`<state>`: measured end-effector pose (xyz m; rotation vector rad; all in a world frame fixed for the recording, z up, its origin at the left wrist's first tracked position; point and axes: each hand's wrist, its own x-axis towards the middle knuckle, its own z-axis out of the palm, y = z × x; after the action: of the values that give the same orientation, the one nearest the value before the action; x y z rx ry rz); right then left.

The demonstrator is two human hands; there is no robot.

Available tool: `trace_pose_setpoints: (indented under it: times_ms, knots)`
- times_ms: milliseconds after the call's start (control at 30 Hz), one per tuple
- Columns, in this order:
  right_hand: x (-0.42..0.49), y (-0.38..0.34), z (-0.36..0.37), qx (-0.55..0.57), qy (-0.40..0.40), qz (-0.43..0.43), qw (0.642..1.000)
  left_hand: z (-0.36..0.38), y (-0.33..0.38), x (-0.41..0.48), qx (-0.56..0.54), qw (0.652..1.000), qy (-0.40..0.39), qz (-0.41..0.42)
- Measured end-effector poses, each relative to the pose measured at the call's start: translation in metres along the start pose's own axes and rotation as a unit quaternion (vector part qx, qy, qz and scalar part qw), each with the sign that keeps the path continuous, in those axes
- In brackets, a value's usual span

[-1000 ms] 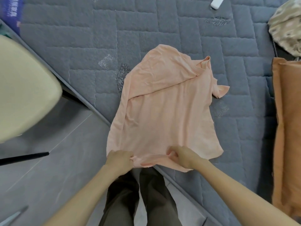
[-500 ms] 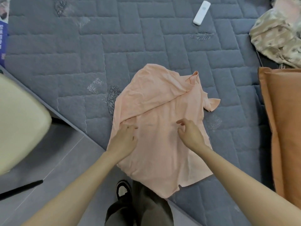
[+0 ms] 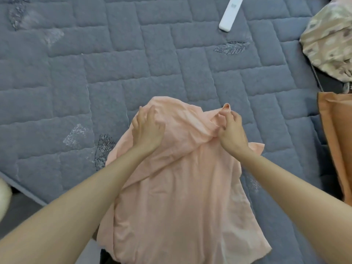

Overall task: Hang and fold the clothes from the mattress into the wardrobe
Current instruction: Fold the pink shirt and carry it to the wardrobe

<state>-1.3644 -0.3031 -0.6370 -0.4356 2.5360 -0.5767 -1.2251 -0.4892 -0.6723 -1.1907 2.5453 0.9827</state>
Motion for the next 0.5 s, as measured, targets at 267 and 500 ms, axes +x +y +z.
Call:
trace_pose_setpoints:
  times_ms: [267,500]
  knots:
    - [0.037,-0.010,0.021,-0.058,0.013,0.020,0.998,0.007,0.020,0.066,0.002,1.000,0.025,0.015]
    - [0.039,-0.065,0.041,-0.189,0.037,-0.011,0.981,-0.057,-0.015,0.056,-0.152,0.978,0.013,0.143]
